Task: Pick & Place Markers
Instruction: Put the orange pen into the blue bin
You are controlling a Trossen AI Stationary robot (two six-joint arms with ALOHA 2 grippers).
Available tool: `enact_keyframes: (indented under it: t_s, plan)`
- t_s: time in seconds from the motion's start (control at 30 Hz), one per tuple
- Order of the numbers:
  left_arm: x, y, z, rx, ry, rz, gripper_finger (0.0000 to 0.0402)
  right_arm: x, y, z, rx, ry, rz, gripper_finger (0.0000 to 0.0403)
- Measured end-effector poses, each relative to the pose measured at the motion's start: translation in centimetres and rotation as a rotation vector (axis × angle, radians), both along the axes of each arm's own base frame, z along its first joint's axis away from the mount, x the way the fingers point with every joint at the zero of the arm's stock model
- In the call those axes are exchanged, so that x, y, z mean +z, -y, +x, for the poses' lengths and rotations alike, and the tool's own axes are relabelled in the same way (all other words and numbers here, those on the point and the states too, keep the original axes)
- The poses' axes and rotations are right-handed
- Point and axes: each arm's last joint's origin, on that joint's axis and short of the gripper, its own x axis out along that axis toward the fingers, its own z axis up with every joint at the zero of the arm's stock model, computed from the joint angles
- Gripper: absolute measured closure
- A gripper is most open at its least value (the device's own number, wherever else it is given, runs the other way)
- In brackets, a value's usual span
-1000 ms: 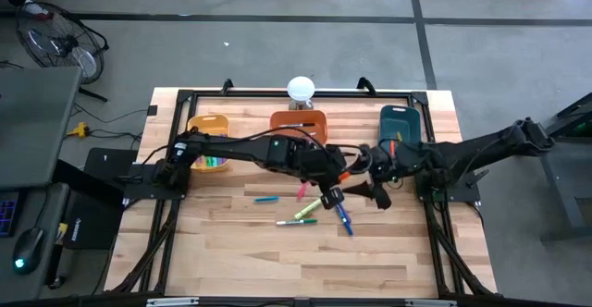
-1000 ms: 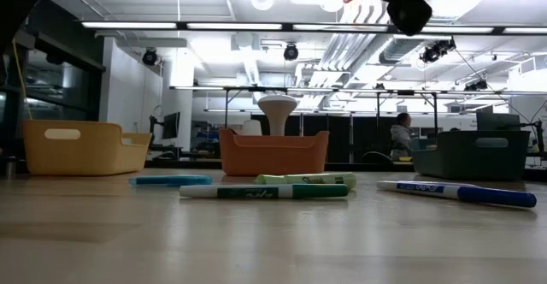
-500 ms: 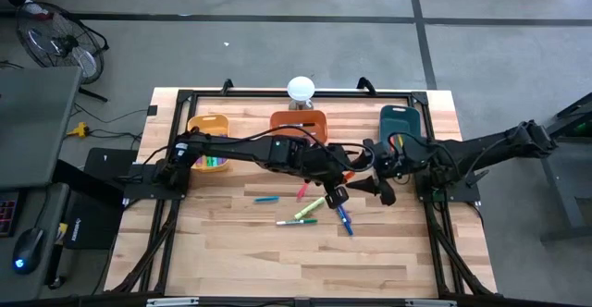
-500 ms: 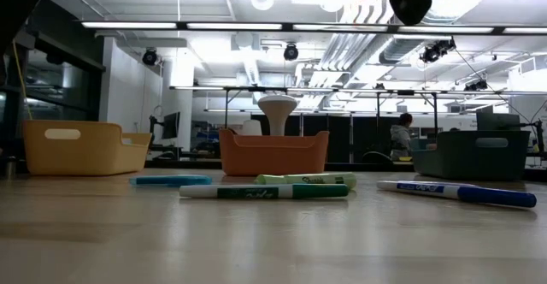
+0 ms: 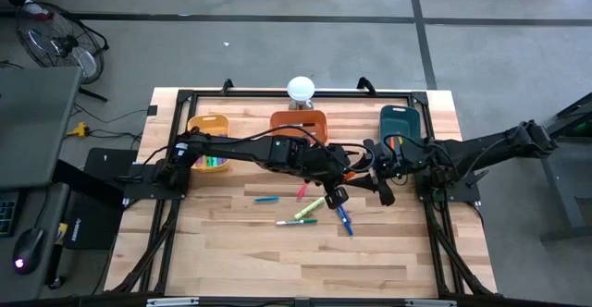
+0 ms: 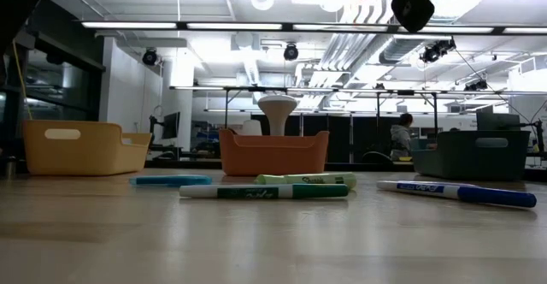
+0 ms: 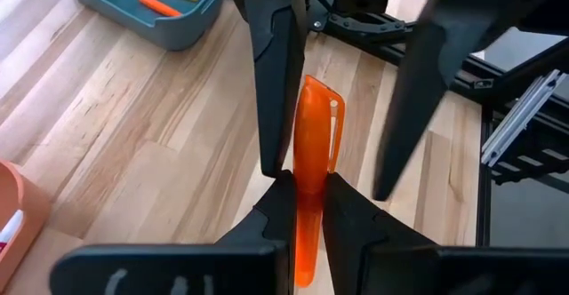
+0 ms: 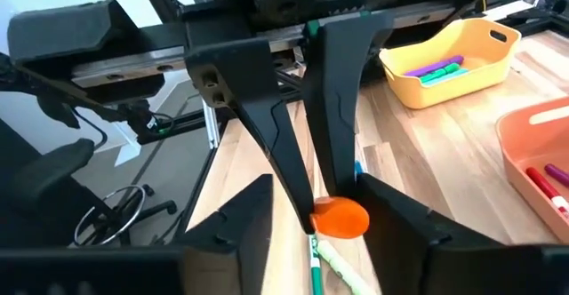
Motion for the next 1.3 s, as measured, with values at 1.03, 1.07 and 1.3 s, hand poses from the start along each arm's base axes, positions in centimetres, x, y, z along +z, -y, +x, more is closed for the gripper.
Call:
enact_keyframes:
  t_s: [1.03,1.07,1.3]
  plan:
    - [-0.02,0.03,-0.02,-0.063,-0.007,0.044,0.03,-0.01,0.03,0.0,0.008,0.014,-0.08,0.0355]
    - [-0.04,0.01,-0.03,-0.067,-0.009,0.049,0.0299,-0.03,0.05,0.0,0.001,0.012,-0.082,0.0355]
    - [-0.59,-0.12,-0.69,-0.082,-0.1,0.101,0.0296,-0.47,0.17,-0.14,-0.026,-0.036,-0.093,0.0355]
